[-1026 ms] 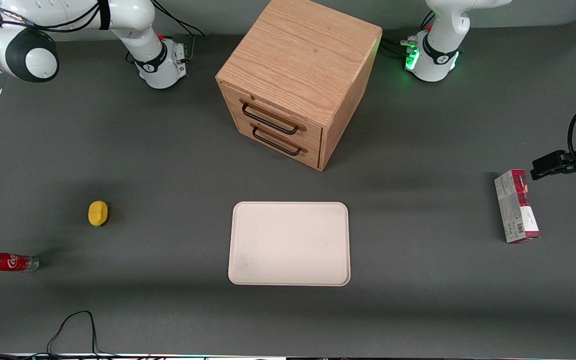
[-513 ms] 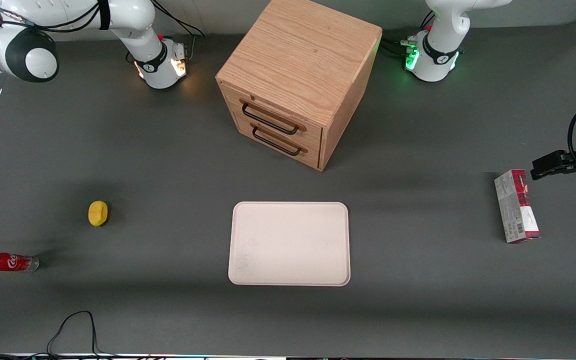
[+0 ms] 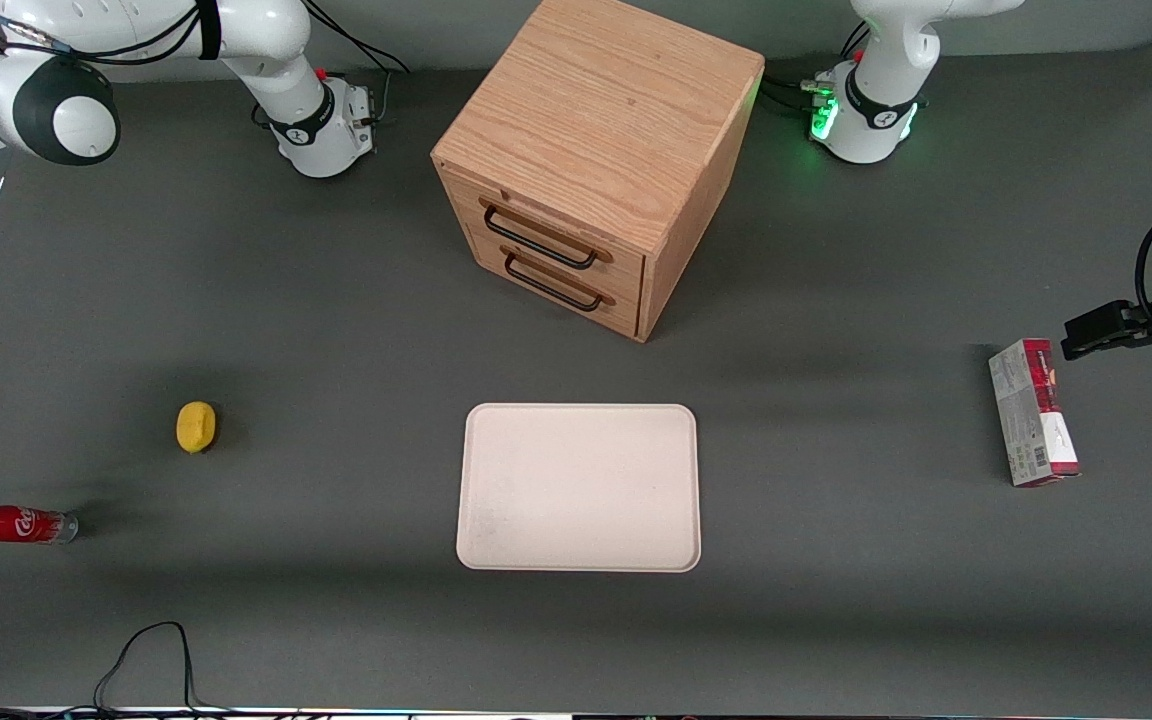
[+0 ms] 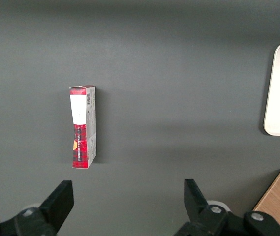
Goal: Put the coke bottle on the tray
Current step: 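Close the right gripper on the red Coca-Cola bottle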
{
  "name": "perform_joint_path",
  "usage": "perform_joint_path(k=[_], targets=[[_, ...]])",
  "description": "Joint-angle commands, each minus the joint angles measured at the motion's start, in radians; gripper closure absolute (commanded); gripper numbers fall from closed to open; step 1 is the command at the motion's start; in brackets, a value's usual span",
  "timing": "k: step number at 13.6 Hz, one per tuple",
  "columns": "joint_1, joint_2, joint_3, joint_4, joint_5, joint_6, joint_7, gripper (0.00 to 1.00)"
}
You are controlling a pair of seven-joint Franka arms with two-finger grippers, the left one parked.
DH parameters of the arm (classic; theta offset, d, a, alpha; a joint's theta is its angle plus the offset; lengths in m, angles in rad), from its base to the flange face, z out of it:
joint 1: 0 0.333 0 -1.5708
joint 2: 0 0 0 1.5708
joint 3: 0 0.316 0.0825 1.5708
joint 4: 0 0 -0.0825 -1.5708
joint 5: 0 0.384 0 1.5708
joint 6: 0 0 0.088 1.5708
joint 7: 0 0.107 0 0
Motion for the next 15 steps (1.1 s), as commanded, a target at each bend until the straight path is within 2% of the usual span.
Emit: perform_joint_path(k=[1, 4, 8, 12, 15], targets=[[0.004, 0.018, -0.002, 0.035, -0.024, -0.013, -0.024, 0.73], [0.004, 0.018, -0.003, 0.035, -0.025, -0.016, -0.038, 0.88], [0.004, 0.015, -0.006, 0.037, -0.025, -0.029, -0.039, 0.93], [-0.002, -0.04, -0.01, 0.037, -0.029, -0.144, -0.042, 0.97], [-0.007, -0.115, -0.009, 0.041, -0.059, -0.236, -0.044, 1.0]])
